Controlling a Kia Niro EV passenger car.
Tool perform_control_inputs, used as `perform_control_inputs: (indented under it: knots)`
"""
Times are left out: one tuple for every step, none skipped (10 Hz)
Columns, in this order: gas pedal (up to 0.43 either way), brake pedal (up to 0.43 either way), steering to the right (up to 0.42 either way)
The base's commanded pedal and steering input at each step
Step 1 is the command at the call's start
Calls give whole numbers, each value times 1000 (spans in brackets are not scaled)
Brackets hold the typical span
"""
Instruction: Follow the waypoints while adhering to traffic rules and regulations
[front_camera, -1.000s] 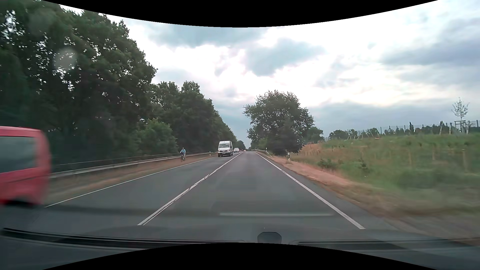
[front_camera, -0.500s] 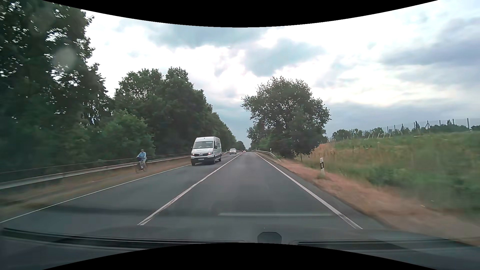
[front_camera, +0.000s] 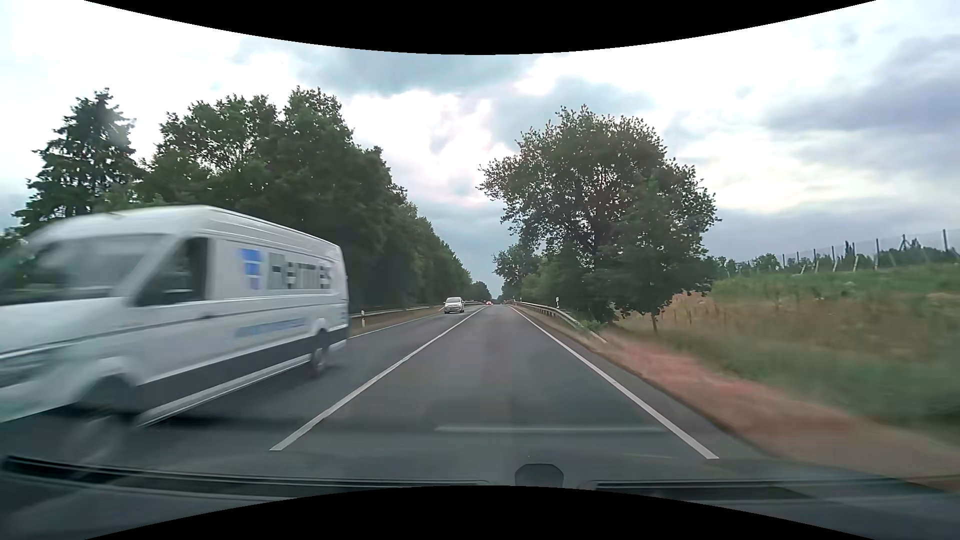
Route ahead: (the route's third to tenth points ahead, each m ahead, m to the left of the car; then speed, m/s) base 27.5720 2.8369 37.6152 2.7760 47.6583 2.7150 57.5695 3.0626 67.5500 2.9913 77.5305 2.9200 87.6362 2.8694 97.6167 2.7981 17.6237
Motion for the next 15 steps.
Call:
perform_control_inputs:
  knots:
    - [228, 0, -5]
    - [228, 0, -5]
    - [228, 0, -5]
    - [228, 0, -5]
    - [228, 0, -5]
    - [228, 0, -5]
    - [228, 0, -5]
    - [228, 0, -5]
    - [228, 0, -5]
    - [228, 0, -5]
    - [228, 0, -5]
    - [228, 0, -5]
    - [228, 0, -5]
    - [228, 0, -5]
    - [228, 0, -4]
